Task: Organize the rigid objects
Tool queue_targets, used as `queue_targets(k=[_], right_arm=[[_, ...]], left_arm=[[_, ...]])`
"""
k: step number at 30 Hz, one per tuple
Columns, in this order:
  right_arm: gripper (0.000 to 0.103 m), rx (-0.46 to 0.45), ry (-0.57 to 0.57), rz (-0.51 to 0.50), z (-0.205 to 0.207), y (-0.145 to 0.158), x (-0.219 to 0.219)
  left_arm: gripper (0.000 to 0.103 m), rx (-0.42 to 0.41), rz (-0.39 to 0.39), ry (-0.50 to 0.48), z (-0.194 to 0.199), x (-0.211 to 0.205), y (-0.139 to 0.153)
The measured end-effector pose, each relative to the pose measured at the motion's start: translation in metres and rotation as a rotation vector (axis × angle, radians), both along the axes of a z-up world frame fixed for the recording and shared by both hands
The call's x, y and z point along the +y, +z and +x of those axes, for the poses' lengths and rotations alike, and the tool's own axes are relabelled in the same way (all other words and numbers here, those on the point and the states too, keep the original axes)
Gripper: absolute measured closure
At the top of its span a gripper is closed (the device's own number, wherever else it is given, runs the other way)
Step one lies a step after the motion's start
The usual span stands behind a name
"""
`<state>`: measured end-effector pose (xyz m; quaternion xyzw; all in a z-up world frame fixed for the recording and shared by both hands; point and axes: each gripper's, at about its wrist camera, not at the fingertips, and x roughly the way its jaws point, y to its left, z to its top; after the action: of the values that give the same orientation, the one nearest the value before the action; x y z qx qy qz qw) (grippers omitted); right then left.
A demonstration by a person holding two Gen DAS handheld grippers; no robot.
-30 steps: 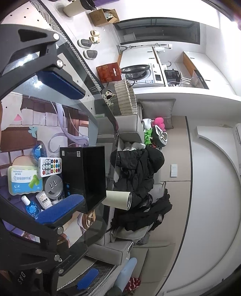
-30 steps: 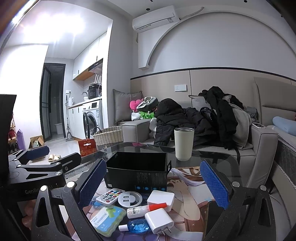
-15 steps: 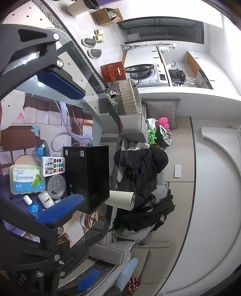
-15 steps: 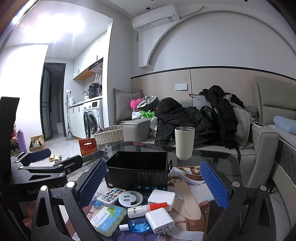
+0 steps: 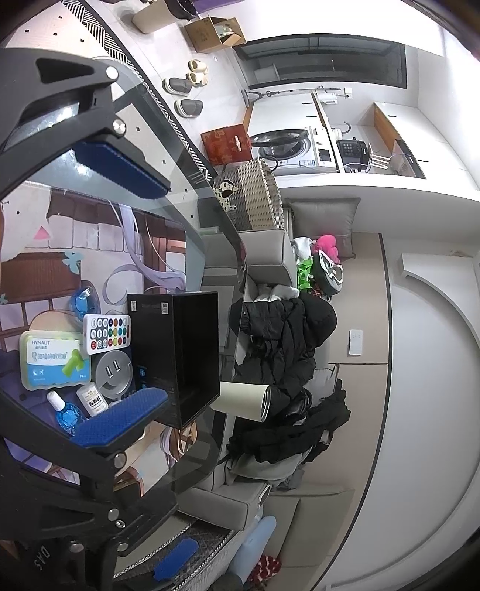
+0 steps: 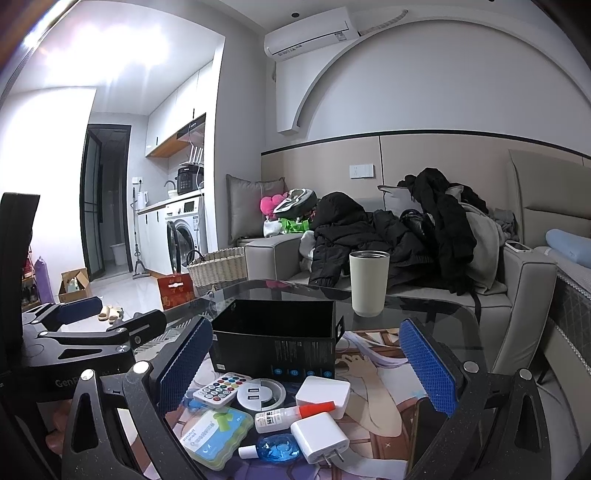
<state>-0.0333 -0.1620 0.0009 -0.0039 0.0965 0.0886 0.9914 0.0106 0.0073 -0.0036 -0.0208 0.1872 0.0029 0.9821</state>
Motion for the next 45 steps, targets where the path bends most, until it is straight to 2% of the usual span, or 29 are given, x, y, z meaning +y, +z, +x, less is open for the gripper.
queue_targets(k=[32,37,40,41,45], right_arm=[[0.000,0.005,-0.001,0.000,0.002,0.000,0.000],[0.000,0.002,0.007,-0.042,0.002,0.001,0.003],[0.000,0.022,0.010,-0.055,0.006,0.002,0.004],[0.000,0.037,0.011,-0.062,0.009,0.002,0.005],[0.000,0.192,0.003,-0.078,0.034,-0.001,0.002]], left_arm=[[0.000,0.015,0.004,-0.010,0.002,0.000,0.000],[0.000,0.025,0.002,-0.017,0.003,0.001,-0.001],[0.000,0.064,0.002,-0.023,0.009,0.001,-0.004],[0.000,0.105,0.003,-0.035,0.016,0.001,-0.006],[0.000,0.211,0.004,-0.054,0.032,0.001,-0.017]])
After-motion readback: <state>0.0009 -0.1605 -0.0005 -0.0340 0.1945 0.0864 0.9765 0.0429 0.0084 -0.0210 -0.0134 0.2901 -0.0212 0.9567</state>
